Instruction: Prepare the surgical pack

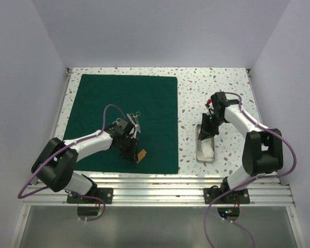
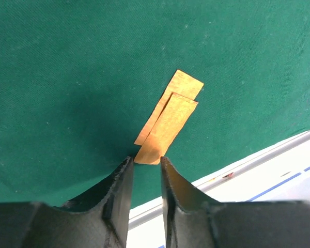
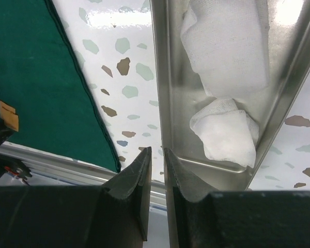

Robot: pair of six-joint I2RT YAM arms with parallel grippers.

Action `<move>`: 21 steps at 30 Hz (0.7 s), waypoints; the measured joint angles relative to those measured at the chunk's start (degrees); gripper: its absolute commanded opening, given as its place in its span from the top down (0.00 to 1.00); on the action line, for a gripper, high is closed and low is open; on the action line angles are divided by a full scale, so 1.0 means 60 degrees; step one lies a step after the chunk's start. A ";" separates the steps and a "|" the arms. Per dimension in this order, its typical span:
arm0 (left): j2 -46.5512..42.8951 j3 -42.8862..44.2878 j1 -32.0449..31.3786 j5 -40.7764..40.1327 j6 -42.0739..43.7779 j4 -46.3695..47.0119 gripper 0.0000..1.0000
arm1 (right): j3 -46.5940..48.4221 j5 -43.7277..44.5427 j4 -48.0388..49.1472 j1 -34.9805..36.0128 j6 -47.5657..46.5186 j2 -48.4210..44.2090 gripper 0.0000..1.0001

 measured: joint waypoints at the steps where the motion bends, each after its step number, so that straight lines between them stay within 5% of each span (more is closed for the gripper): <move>1: 0.0025 0.0004 0.0000 0.0022 -0.0033 0.0029 0.73 | 0.0000 0.0000 0.0004 0.0033 0.0000 0.0000 0.80; 12: 0.0208 0.0051 -0.0004 0.0135 -0.0131 0.0073 1.00 | 0.0007 0.0000 0.0004 0.0594 0.0036 0.0007 0.80; 21: -0.0233 0.0219 -0.0011 0.0120 -0.0138 -0.0120 1.00 | 0.0069 -0.0044 0.0022 0.1362 0.0197 0.0186 0.80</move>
